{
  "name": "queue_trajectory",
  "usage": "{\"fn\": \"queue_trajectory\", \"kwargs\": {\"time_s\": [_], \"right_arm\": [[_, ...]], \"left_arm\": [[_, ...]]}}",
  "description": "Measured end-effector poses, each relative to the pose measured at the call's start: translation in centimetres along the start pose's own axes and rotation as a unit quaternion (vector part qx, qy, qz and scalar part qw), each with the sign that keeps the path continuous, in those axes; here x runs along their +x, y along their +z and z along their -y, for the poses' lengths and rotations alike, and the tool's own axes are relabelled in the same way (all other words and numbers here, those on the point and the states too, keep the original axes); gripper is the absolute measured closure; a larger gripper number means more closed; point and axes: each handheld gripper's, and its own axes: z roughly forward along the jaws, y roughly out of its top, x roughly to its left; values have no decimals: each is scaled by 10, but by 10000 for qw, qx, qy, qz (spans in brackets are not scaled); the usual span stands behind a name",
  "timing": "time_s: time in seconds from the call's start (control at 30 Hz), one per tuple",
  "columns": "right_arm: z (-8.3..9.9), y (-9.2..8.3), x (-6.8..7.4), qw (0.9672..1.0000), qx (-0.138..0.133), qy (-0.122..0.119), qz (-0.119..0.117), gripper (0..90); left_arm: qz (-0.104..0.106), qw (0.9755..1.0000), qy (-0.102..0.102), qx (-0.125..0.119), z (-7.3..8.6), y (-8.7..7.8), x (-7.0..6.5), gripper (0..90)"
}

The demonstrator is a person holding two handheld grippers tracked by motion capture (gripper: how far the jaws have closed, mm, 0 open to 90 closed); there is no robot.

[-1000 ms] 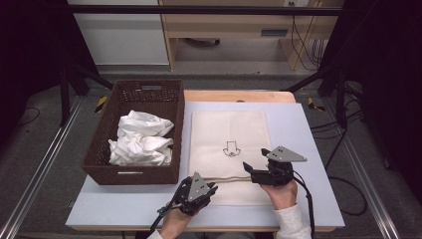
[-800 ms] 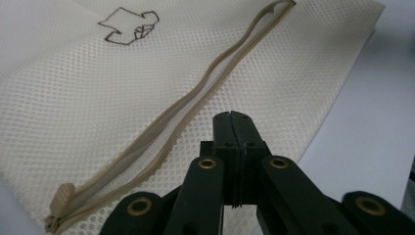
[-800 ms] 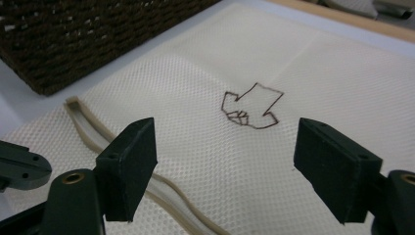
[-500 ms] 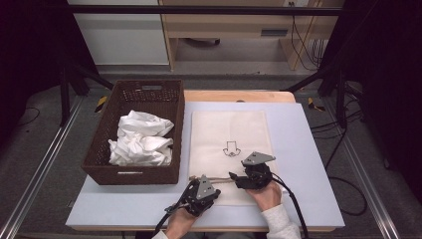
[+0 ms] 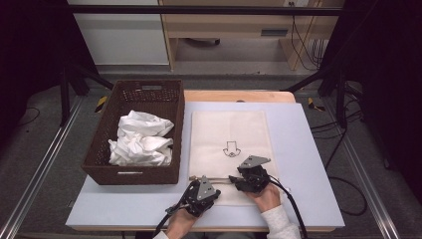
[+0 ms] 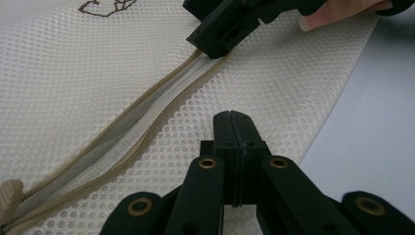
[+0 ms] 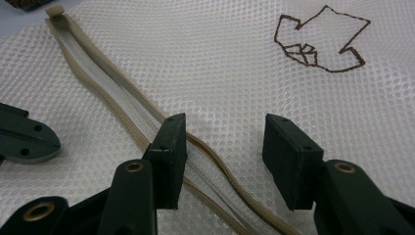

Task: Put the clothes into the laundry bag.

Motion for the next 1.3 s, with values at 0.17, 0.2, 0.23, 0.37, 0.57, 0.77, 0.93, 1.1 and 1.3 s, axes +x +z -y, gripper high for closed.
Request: {"fn": "queue_trajectory", "kwargs": {"time_s": [0.17, 0.2, 0.23, 0.37, 0.57, 0.77, 0.93, 1.1, 1.3], "right_arm": [[2, -1, 3, 9999, -14, -117, 100, 504], [2, -1, 3, 9999, -13, -128, 112, 505], [2, -1, 3, 9998, -16, -154, 133, 516], [2, -2, 7, 9994, -27, -320, 104, 675], [2, -5, 9, 9994, 46, -333, 118, 824], [1, -5, 9, 9993, 6, -326, 168, 872], [-3, -11, 4, 9995, -207, -210, 124, 875], [-13, -23, 2, 9986, -480, -144, 155, 876], [-18, -30, -2, 9974, -710, -38, 118, 879]], "left_arm": [[3, 10000, -5, 1, 0, 0, 0, 889], [5, 10000, -8, 0, 0, 0, 0, 888], [3, 10000, -7, 0, 0, 0, 0, 889], [3, 10000, -13, -1, 0, 0, 0, 889], [-9, 10000, -23, -3, 0, 0, 1, 888], [32, 10000, -91, -2, 0, 0, 2, 888], [1, 10000, -77, -42, -9, -6, 5, 887], [-331, 9989, 15, -344, -33, -15, 14, 782], [-745, 9969, 249, -48, -59, 8, 22, 464]]}}
